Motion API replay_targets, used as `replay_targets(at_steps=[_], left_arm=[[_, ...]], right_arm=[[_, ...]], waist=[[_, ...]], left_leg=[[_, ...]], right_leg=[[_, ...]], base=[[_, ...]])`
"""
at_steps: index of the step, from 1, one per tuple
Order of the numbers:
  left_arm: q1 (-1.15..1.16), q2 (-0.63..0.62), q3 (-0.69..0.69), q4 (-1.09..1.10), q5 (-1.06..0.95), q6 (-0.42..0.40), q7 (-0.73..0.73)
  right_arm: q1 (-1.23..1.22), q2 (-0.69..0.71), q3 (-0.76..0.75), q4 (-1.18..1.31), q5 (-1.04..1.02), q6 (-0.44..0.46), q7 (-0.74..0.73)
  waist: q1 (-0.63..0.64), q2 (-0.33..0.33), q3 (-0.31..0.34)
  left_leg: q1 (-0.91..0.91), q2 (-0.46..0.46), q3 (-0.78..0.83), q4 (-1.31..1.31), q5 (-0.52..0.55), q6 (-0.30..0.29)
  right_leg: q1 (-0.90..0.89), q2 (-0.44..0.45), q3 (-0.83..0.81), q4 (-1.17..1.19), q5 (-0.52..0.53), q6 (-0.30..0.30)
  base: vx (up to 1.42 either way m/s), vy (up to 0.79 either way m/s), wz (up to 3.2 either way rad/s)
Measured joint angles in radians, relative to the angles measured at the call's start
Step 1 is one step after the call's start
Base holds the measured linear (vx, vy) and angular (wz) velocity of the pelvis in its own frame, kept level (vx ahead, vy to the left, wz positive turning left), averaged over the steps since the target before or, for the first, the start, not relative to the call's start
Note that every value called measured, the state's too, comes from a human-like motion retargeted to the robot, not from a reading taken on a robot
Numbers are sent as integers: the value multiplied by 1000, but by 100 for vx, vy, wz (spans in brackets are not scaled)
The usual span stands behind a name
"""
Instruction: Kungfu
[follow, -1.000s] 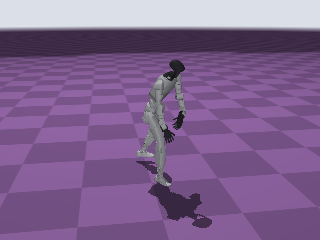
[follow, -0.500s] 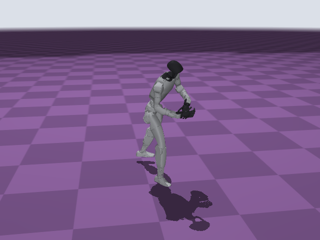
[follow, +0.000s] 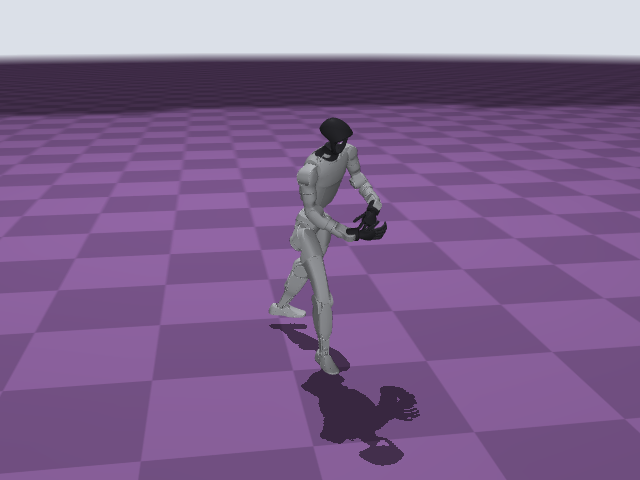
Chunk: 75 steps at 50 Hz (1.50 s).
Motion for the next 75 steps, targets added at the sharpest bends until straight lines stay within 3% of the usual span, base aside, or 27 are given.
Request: replay_targets(at_steps=[5,7,8,10,13,15,18,20,23,27,33,38,40,42,43,45,48,49,51,53,55,57,59,63,68,72,75], left_arm=[[-6,-102,16,55,-339,27,-77],[-26,-131,15,60,-477,48,-101],[-41,-140,16,58,-545,59,-109],[-72,-144,24,47,-674,80,-115],[-112,-154,65,37,-808,114,-77],[-144,-165,97,36,-893,140,-37],[-179,-192,142,45,-1037,169,38],[-192,-214,168,50,-1141,178,86],[-202,-244,204,51,-1294,193,147],[-188,-273,231,33,-1437,228,163],[-135,-337,218,-7,-1600,360,12],[-107,-443,157,14,-1702,458,-108],[-104,-502,116,41,-1728,476,-131],[-97,-561,66,66,-1762,486,-144],[-91,-586,46,74,-1782,494,-153],[-86,-615,34,78,-1810,520,-169],[-76,-611,29,75,-1813,527,-165],[-67,-597,33,73,-1796,519,-161],[-49,-556,48,62,-1754,500,-149],[-33,-510,67,42,-1717,488,-142],[-8,-463,94,6,-1681,495,-152],[24,-391,134,-40,-1640,504,-172],[55,-306,181,-90,-1592,496,-183],[117,-122,292,-198,-1468,431,-132],[179,88,479,-284,-1246,358,-14],[219,255,652,-250,-1053,315,132],[212,401,795,-114,-879,281,282]], right_arm=[[22,-1,-77,94,122,145,65],[35,-18,-108,97,191,171,56],[42,-34,-120,89,222,171,43],[63,-74,-137,61,262,156,20],[105,-145,-174,-8,277,127,5],[132,-193,-196,-73,303,102,-14],[170,-241,-227,-185,363,66,-69],[195,-264,-250,-263,397,37,-103],[224,-289,-291,-387,427,-10,-146],[254,-299,-345,-546,451,-79,-204],[309,-263,-389,-755,521,-192,-296],[406,-192,-419,-905,629,-244,-275],[451,-159,-430,-954,672,-256,-261],[499,-129,-446,-1002,715,-283,-251],[522,-112,-452,-1027,734,-301,-245],[545,-72,-433,-1060,742,-349,-250],[559,-37,-394,-1066,696,-423,-295],[560,-36,-383,-1062,680,-438,-312],[555,-48,-364,-1054,648,-451,-335],[547,-70,-352,-1054,615,-446,-334],[535,-99,-353,-1054,571,-435,-328],[505,-133,-350,-1049,511,-435,-333],[457,-173,-341,-1040,432,-441,-351],[301,-254,-291,-1008,242,-434,-433],[69,-372,-226,-951,118,-388,-557],[-99,-514,-313,-817,46,-298,-586],[-247,-621,-402,-576,-103,-233,-492]], waist=[[-25,-51,-40],[-20,-104,-47],[-18,-136,-49],[10,-179,-49],[42,-222,-58],[47,-241,-69],[54,-248,-78],[66,-255,-87],[96,-254,-94],[122,-237,-98],[116,-176,-76],[67,-122,-56],[55,-101,-45],[21,-73,-33],[-2,-66,-31],[6,-81,-15],[22,-74,7],[35,-66,7],[82,-56,-4],[141,-67,-31],[167,-108,-67],[188,-149,-86],[227,-182,-100],[312,-216,-118],[515,-285,-126],[704,-344,-89],[835,-371,-29]], left_leg=[[33,5,8,129,341,43],[14,-4,-2,252,484,137],[-1,-2,17,335,544,222],[-69,-44,-58,494,645,327],[-199,-175,-218,686,540,236],[-287,-150,-193,791,411,204],[-392,-52,-139,837,245,256],[-445,-16,-128,801,198,246],[-504,2,-183,669,181,168],[-527,115,-236,405,168,84],[-450,278,-304,-21,144,-9],[-402,323,-239,7,139,-9],[-384,316,-198,52,207,-9],[-388,312,-208,118,336,-36],[-431,306,-218,200,334,-36],[-445,303,-130,300,291,-9],[-441,318,-48,394,200,20],[-452,350,-38,432,176,19],[-474,417,-11,489,147,12],[-483,427,44,514,122,25],[-479,343,92,508,99,64],[-485,278,93,485,110,81],[-509,244,73,473,127,84],[-579,185,-42,442,177,79],[-636,106,-195,382,254,57],[-640,43,-302,312,336,30],[-620,20,-340,263,387,8]], right_leg=[[39,92,99,13,-107,-14],[83,143,175,-16,-134,-14],[110,162,210,-32,-144,-17],[177,228,268,-71,-154,-28],[273,329,364,-130,-156,-33],[341,378,405,-179,-152,-35],[456,469,457,-265,-134,-44],[531,518,493,-319,-121,-48],[636,590,555,-377,-108,-60],[748,668,683,-405,-108,-65],[874,752,924,-374,-155,-69],[932,757,1072,-310,-222,-45],[954,742,1107,-294,-244,-19],[967,718,1091,-291,-237,32],[962,686,1064,-294,-224,74],[933,589,1025,-288,-205,185],[899,469,824,-327,-150,360],[885,466,735,-337,-130,380],[847,467,565,-357,-89,380],[818,403,399,-403,-52,380],[826,263,220,-435,-42,380],[850,208,164,-454,-40,348],[869,188,168,-475,-39,356],[931,198,68,-501,-68,342],[1005,244,-46,-528,-122,322],[1078,307,-93,-551,-162,326],[1127,355,-117,-568,-181,320]], base=[[10,-46,-86],[15,-50,-136],[19,-54,-168],[28,-47,-221],[40,-35,-230],[43,-31,-192],[46,-33,-214],[49,-27,-250],[53,-23,-283],[55,-16,-289],[56,3,-265],[73,28,-194],[72,44,-150],[59,42,-88],[59,43,-89],[52,44,-148],[46,40,-133],[42,3,-130],[34,-6,-156],[36,31,-121],[31,40,13],[30,18,82],[24,6,96],[15,2,162],[10,-2,177],[14,-19,215],[7,-22,175]])
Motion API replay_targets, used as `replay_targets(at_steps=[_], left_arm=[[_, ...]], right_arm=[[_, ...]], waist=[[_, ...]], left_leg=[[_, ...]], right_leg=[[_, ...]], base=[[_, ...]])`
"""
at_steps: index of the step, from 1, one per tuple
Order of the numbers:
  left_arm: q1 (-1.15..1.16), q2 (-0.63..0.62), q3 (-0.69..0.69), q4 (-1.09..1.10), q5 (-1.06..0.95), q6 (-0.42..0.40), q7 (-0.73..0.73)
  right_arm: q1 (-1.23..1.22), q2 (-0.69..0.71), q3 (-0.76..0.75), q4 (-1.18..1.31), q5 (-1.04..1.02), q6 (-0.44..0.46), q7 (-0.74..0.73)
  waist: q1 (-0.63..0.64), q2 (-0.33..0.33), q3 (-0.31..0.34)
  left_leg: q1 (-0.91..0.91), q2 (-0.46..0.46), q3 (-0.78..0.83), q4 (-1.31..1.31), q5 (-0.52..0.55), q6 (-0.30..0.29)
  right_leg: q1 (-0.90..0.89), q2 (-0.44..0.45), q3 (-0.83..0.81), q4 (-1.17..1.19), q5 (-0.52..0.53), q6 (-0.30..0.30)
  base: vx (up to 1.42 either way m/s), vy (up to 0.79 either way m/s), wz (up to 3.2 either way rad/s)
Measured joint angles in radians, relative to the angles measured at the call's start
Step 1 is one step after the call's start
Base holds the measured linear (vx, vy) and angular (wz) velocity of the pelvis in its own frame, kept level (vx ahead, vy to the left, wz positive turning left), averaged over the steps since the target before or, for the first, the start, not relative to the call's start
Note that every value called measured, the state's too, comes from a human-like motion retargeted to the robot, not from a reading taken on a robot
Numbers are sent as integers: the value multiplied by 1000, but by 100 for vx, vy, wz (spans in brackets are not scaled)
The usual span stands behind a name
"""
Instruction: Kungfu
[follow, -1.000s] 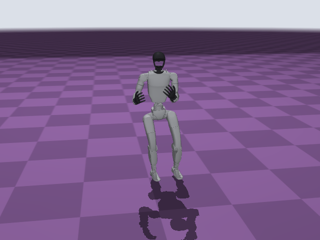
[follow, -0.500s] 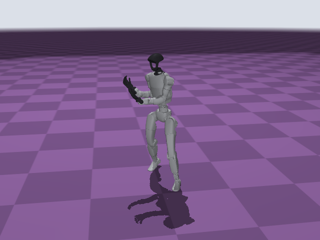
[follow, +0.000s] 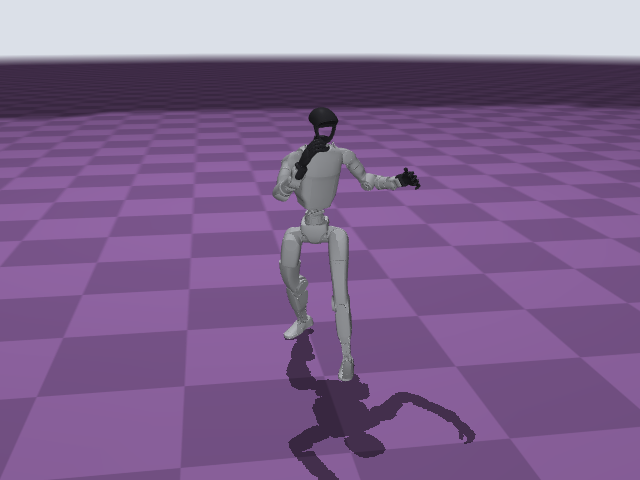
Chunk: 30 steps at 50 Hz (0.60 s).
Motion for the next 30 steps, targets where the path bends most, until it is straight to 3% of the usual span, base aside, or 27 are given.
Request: replay_targets(at_steps=[2,5,6,7,8,10,12,15,16,18,20,23,25,30], left_arm=[[-32,111,81,211,232,-56,114],[-66,289,187,658,733,-118,366],[-95,342,216,845,935,-67,486],[-126,391,246,1030,1126,6,588],[-160,434,277,1209,1293,124,650],[-197,506,320,1471,1469,312,610],[-161,544,349,1553,1413,336,568],[-56,535,405,1553,1218,193,592],[-34,520,436,1553,1218,142,625],[-1,503,472,1553,1235,91,686],[8,497,475,1553,1280,87,718],[-19,469,460,1506,1331,76,690],[-47,436,442,1426,1324,37,652],[-159,344,292,1150,1151,-198,535]], right_arm=[[-136,-57,8,285,-191,-9,16],[-351,-101,92,786,-575,-35,-96],[-442,-114,151,969,-726,26,-167],[-522,-118,194,1132,-875,128,-222],[-578,-101,204,1253,-1021,316,-248],[-631,-41,133,1430,-1196,669,-366],[-640,-43,129,1471,-1131,526,-361],[-594,-35,117,1396,-1033,257,-447],[-578,-25,100,1387,-1052,231,-508],[-557,-14,89,1389,-1072,216,-537],[-544,-11,90,1397,-1075,251,-461],[-524,4,77,1384,-1065,323,-393],[-516,13,76,1377,-1051,315,-378],[-506,28,73,1357,-1022,287,-380]], waist=[[68,-5,32],[113,-4,39],[109,0,33],[104,5,29],[96,12,24],[87,31,30],[85,34,37],[93,40,40],[97,42,38],[95,43,35],[80,43,32],[59,44,31],[55,41,30],[53,33,31]], left_leg=[[24,-9,-15,-31,29,-19],[49,-22,-29,-76,67,-47],[54,-24,-32,-88,78,-56],[58,-25,-35,-99,89,-64],[64,-26,-39,-111,99,-72],[78,-28,-51,-131,117,-87],[90,-28,-61,-148,133,-100],[104,-23,-56,-164,148,-114],[105,-24,-53,-166,151,-115],[110,-29,-51,-170,158,-117],[119,-35,-58,-176,163,-117],[129,-39,-71,-178,166,-117],[131,-35,-75,-174,164,-117],[131,-19,-91,-160,152,-116]], right_leg=[[25,16,-2,1,-13,-1],[41,33,4,7,-35,-7],[44,39,3,8,-42,-9],[48,46,1,8,-48,-11],[53,54,-2,8,-53,-13],[65,69,-8,8,-57,-11],[76,78,-15,6,-55,-8],[82,81,-18,7,-59,-14],[82,76,-21,11,-62,-15],[84,70,-27,19,-65,-14],[91,70,-35,27,-65,-11],[100,75,-38,30,-63,-12],[101,77,-35,31,-64,-14],[97,83,-27,35,-62,-19]], base=[[5,-5,120],[0,6,93],[1,10,78],[-3,11,73],[-8,11,72],[-6,9,69],[-2,4,48],[-5,5,4],[-6,11,-10],[-7,10,5],[1,3,25],[1,0,8],[-1,-2,-11],[-1,-9,-23]])
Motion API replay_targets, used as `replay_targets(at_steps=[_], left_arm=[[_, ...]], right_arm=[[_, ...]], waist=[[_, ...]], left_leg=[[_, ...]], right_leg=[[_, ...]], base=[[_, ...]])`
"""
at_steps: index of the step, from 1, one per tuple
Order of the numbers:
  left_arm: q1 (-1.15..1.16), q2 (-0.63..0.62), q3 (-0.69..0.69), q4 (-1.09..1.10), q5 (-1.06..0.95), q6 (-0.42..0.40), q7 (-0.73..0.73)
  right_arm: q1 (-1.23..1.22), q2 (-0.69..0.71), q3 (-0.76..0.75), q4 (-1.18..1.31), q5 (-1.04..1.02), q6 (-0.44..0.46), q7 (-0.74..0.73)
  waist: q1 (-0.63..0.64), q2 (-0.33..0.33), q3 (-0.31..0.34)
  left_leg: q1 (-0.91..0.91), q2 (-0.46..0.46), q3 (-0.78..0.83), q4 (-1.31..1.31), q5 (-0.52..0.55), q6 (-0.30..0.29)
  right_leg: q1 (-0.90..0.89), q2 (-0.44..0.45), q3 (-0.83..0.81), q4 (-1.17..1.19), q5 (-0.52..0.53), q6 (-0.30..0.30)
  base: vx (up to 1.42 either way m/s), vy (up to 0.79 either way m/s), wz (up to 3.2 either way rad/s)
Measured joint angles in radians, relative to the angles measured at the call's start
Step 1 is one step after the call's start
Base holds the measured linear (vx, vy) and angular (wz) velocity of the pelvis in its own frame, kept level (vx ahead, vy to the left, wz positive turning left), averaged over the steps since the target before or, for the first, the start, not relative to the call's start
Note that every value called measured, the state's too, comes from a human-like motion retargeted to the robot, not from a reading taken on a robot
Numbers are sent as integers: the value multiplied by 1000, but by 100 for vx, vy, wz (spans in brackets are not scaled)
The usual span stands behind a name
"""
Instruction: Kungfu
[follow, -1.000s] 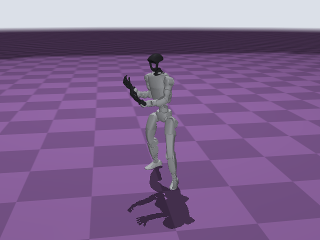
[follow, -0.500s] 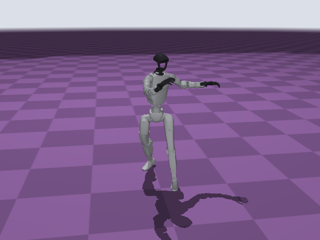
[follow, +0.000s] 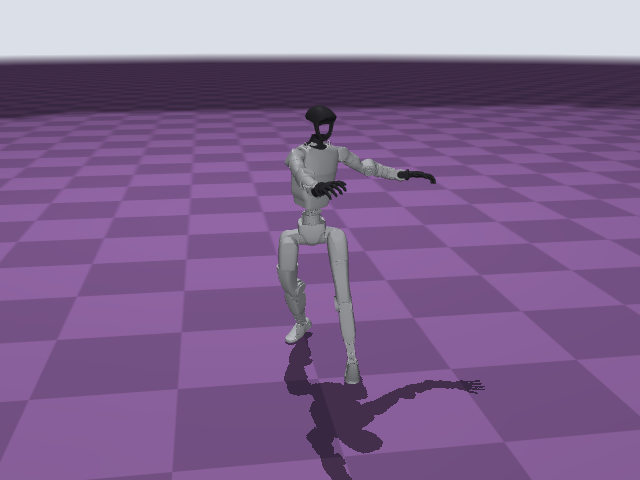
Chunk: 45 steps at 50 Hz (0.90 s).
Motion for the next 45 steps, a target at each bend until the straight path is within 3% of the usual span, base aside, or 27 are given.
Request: replay_targets(at_steps=[4,10,13,17,20,23,25,28,32,38,40,45], left_arm=[[-114,-78,-208,-318,-229,-191,-153],[-348,-245,-597,-855,-571,-236,-393],[-481,-352,-764,-1032,-546,-247,-399],[-622,-454,-911,-1153,-263,-250,-287],[-668,-495,-957,-1159,57,-188,-165],[-658,-524,-964,-1107,210,-130,-86],[-637,-536,-954,-1091,196,-113,-30],[-593,-520,-954,-1127,163,-181,-5],[-536,-515,-952,-1166,188,-158,41],[-449,-514,-930,-1216,186,-119,16],[-430,-514,-928,-1222,168,-118,-3],[-391,-543,-948,-1197,87,-105,-114]], right_arm=[[-2,13,9,-26,21,11,22],[-16,69,44,-99,106,52,75],[-26,121,93,-162,167,61,184],[-35,201,187,-292,207,69,279],[-30,256,272,-405,192,25,247],[-2,324,309,-479,118,-70,144],[24,380,302,-500,18,-144,85],[42,394,325,-517,13,-158,123],[66,411,353,-544,48,-197,166],[91,432,387,-580,31,-221,236],[104,436,394,-583,37,-218,248],[160,435,403,-586,87,-211,288]], waist=[[-18,-10,1],[-50,-14,-2],[-77,-11,-10],[-134,3,-20],[-187,22,-28],[-228,36,-33],[-248,44,-31],[-275,44,-25],[-325,51,-19],[-371,88,-16],[-397,103,-18],[-481,138,-14]], left_leg=[[-2,6,-9,10,-9,8],[-2,24,-4,21,-31,36],[4,41,9,25,-50,59],[22,78,41,31,-81,90],[46,118,88,32,-104,105],[86,156,151,20,-125,116],[119,184,221,9,-140,123],[168,215,333,-11,-158,134],[224,241,472,-38,-170,141],[313,299,703,-89,-162,122],[330,313,751,-108,-150,115],[361,343,800,-158,-99,82]], right_leg=[[-1,6,7,-3,9,2],[-14,2,26,-9,28,4],[-28,-8,44,-10,41,1],[-59,-26,81,-8,62,-9],[-92,-45,115,-4,81,-17],[-136,-72,161,7,100,-25],[-173,-91,206,22,110,-31],[-242,-122,291,55,119,-35],[-328,-160,355,86,138,-52],[-476,-238,311,153,157,-122],[-500,-269,249,170,155,-119],[-612,-263,296,291,176,-93]], base=[[2,-10,-16],[-2,-7,-40],[-9,-5,-82],[-16,-7,-125],[-24,-5,-163],[-30,-5,-183],[-31,-4,-186],[-35,-8,-175],[-41,-3,-157],[-51,-1,-180],[-59,-17,-120],[-54,-26,-55]])
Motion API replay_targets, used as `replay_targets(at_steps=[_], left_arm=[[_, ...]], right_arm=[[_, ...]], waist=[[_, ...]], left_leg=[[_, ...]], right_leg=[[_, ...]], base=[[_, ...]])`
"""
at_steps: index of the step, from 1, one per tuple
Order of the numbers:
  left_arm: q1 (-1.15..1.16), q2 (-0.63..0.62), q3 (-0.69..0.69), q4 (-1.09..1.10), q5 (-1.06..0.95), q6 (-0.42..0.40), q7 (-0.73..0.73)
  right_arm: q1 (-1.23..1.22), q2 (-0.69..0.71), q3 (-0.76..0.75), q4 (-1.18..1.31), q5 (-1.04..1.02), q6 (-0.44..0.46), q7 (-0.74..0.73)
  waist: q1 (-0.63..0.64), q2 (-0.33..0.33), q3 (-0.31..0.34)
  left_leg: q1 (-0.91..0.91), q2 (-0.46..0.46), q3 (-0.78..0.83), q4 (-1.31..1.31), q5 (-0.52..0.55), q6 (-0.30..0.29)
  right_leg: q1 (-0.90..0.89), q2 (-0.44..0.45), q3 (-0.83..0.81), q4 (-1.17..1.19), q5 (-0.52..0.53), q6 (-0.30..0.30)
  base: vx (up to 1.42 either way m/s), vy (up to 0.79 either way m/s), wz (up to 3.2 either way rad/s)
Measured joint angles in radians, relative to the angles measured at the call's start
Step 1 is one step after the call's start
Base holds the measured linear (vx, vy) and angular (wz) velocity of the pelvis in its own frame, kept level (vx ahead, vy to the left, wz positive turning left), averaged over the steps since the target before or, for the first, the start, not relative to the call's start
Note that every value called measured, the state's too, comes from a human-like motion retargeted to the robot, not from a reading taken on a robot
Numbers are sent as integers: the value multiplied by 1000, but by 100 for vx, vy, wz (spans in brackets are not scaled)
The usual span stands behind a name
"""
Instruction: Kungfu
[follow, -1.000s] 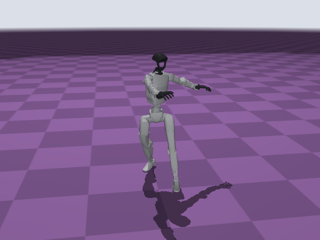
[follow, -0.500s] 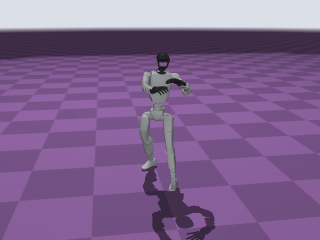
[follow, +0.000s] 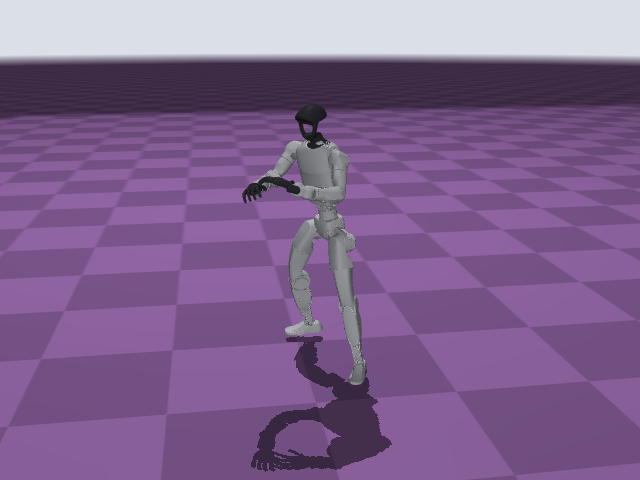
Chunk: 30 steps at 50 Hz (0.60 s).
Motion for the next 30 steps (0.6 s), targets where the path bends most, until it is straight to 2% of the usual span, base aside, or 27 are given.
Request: replay_targets(at_steps=[4,8,12,15,18,22,27,30], left_arm=[[34,-55,-30,65,-76,3,-134],[91,-160,-67,189,-55,-39,-193],[162,-308,-82,409,69,-94,-141],[205,-440,-94,652,150,-182,-83],[236,-535,-138,862,171,-225,-45],[272,-587,-206,996,159,-240,-23],[323,-595,-268,1012,143,-263,-5],[322,-587,-299,1015,118,-278,-46]], right_arm=[[91,3,-16,15,48,2,-51],[238,35,-75,80,77,-52,-148],[407,73,-136,181,8,-103,-225],[547,103,-180,261,-38,-76,-277],[664,145,-234,346,-65,-49,-288],[749,178,-238,422,-26,-60,-235],[843,189,-207,396,60,-48,-202],[877,201,-206,374,182,-37,-141]], waist=[[-60,8,7],[-118,17,18],[-176,8,33],[-209,-4,38],[-254,1,47],[-272,-8,75],[-283,0,71],[-275,1,64]], left_leg=[[4,26,8,-27,49,-38],[-2,56,-12,-59,105,-63],[-17,69,-24,-106,161,-77],[-33,61,-36,-135,181,-82],[-90,84,-84,-120,196,-81],[-106,97,-97,-121,200,-70],[-112,108,-121,-121,194,-65],[-119,99,-133,-119,192,-52]], right_leg=[[-92,18,24,140,-90,1],[-153,42,7,261,-171,-10],[-219,54,-27,367,-237,-55],[-276,57,-30,438,-286,-90],[-310,60,-60,483,-324,-118],[-336,76,-68,524,-359,-150],[-346,97,-68,542,-382,-172],[-350,95,-63,548,-389,-178]], base=[[-48,-40,-22],[-47,-53,1],[-42,-43,-3],[-32,-29,1],[-30,-32,27],[-24,-21,-1],[-6,-10,-5],[0,0,0]])
